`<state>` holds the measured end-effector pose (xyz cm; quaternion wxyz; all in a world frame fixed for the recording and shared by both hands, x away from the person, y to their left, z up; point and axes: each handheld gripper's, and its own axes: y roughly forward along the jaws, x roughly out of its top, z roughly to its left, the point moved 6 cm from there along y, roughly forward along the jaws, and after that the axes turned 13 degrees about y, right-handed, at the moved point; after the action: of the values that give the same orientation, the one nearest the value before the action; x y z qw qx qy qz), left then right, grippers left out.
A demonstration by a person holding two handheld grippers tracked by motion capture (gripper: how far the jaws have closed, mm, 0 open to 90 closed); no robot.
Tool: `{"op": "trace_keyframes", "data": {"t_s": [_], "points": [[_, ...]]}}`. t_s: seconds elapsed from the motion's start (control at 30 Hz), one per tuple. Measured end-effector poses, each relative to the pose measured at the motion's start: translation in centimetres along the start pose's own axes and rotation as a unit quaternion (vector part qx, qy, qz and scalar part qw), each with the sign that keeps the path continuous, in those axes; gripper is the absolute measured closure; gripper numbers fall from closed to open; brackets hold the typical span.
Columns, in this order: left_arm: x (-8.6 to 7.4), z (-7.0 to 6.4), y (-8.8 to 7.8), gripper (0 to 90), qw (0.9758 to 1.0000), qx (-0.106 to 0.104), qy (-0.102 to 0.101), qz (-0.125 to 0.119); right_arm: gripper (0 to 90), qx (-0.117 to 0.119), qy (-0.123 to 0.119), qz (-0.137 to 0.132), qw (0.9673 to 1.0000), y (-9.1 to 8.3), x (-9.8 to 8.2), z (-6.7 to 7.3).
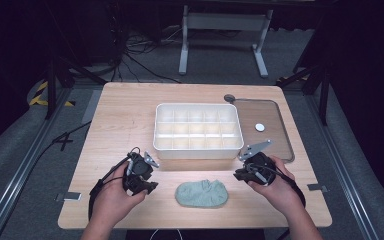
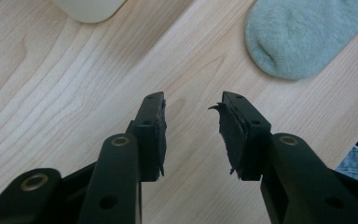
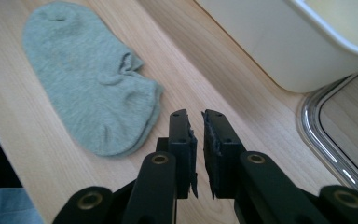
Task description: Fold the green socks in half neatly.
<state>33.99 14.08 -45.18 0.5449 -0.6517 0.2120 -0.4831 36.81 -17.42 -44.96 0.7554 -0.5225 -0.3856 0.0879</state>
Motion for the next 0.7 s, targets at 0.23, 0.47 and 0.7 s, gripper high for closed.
{"op": "trace_keyframes", "data": {"t_s": [0.23, 0.47, 0.7], "points": [[0.8, -0.8, -0.6, 66.7, 0.9994, -0.032, 0.007, -0.013, 86.7, 0.015, -0.006, 0.006, 0.9999, -0.2, -0.1, 0.5], [1.9, -1.7, -0.7, 66.4, 0.9983, -0.055, 0.008, -0.017, 86.5, 0.001, -0.011, 0.011, 0.9999, 0.2, 0.0, 1.3], [2.1, -1.8, 0.8, 64.5, 0.9997, -0.022, -0.001, 0.014, 89.7, 0.033, -0.039, 0.017, 0.9986, 0.7, 0.1, 3.5]]}}
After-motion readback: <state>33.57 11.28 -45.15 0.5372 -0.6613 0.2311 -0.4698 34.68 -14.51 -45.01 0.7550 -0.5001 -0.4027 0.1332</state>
